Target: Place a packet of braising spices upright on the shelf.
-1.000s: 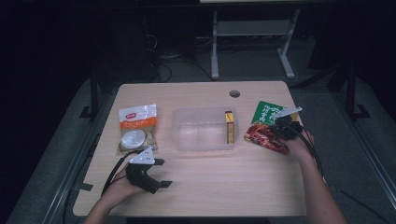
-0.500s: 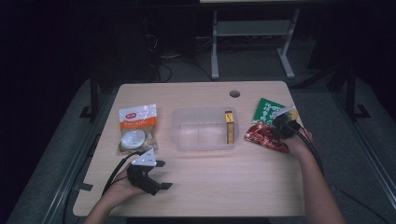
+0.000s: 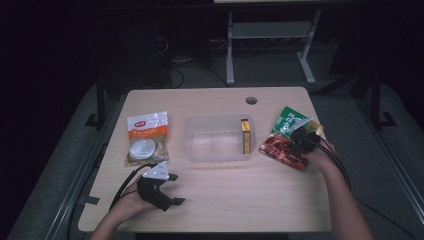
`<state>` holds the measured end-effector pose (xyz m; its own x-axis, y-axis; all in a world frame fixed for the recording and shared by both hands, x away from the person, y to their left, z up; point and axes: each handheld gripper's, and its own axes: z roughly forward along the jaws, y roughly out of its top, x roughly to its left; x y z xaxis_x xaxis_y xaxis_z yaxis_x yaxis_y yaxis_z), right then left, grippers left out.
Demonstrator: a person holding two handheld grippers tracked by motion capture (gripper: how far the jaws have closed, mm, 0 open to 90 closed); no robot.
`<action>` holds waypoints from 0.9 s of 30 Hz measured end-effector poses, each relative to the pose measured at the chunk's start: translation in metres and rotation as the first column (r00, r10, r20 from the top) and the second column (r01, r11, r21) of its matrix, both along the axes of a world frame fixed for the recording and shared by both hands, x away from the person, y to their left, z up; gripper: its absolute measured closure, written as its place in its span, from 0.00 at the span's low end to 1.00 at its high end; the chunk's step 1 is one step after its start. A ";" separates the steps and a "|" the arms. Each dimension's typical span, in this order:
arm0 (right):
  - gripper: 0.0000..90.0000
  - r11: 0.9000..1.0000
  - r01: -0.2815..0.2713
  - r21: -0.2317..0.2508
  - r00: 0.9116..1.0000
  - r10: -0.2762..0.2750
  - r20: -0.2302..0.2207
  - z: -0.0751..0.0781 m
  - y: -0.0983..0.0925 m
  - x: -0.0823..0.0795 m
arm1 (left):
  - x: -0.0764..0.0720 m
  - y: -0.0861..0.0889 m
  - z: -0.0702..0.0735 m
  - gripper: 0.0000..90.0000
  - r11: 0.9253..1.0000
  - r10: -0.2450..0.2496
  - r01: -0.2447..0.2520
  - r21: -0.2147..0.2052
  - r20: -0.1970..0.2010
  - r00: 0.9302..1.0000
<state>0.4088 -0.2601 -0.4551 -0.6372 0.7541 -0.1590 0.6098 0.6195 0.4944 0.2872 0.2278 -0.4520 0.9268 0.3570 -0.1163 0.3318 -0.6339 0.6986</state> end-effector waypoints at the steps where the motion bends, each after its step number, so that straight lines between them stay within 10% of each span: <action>1: 1.00 1.000 -0.008 -0.003 1.000 0.008 0.003 0.000 0.001 -0.002 | 0.000 0.000 0.000 0.13 1.000 0.000 0.000 0.001 -0.001 1.000; 15: 1.00 0.995 -0.104 0.004 0.994 0.104 -0.012 0.005 0.013 -0.037 | -0.001 -0.003 0.001 0.13 1.000 -0.014 0.014 -0.003 -0.003 1.000; 21: 1.00 0.992 0.043 0.116 0.997 -0.051 0.065 0.014 -0.015 -0.018 | 0.000 -0.003 0.001 0.13 1.000 -0.011 0.011 -0.014 -0.009 1.000; 27: 1.00 0.960 0.243 0.138 0.962 -0.257 0.094 0.009 -0.048 0.009 | 0.000 -0.002 0.001 0.13 1.000 -0.015 0.015 -0.016 -0.007 1.000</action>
<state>0.4173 -0.3082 -0.4460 -0.4093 0.9054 -0.1128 0.6752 0.3837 0.6300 0.2869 0.2254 -0.4511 0.9312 0.3411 -0.1287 0.3276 -0.6277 0.7062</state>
